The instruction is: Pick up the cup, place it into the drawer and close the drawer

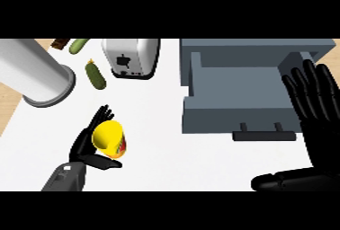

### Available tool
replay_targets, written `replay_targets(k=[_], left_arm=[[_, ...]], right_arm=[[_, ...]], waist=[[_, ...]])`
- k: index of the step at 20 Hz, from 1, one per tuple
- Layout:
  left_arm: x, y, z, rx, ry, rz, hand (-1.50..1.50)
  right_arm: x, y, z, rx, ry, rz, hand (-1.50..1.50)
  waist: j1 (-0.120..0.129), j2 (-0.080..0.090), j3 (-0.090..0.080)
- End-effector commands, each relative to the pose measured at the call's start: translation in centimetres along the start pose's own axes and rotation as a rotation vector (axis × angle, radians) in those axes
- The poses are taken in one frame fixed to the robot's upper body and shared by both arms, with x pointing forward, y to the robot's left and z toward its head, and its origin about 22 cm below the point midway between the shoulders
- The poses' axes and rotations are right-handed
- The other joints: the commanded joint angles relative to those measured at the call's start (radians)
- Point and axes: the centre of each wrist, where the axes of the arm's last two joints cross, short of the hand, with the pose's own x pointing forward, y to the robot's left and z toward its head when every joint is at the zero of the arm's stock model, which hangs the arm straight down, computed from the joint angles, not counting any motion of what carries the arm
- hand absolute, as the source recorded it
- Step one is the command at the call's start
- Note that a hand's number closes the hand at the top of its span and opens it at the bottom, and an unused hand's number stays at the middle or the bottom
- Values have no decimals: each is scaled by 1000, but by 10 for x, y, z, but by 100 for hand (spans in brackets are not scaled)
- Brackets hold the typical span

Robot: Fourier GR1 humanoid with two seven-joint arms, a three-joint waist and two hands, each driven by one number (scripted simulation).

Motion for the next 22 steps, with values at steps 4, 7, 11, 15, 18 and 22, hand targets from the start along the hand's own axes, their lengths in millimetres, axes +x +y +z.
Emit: replay_targets(k=[4,7,11,15,18,22], left_arm=[[-4,8,10,-87,-29,141,-150],[-10,-8,-4,-109,-43,198,-150],[-11,-10,3,-155,-30,235,150],[-5,-17,-13,-170,-130,267,150],[-1,2,-1,-142,-161,206,150],[-9,-11,1,51,-256,133,150]], right_arm=[[8,0,-1,2,-2,11,-150],[10,-1,-8,9,-2,0,-150],[0,6,8,4,7,-8,-150],[-7,-4,6,13,19,16,-150],[1,-4,-3,6,11,7,-150],[4,-10,2,7,3,21,-150]], waist=[[2,-1,0],[-10,4,-2],[-2,-1,0],[-4,1,-1],[-2,2,-1],[-4,3,-1]])
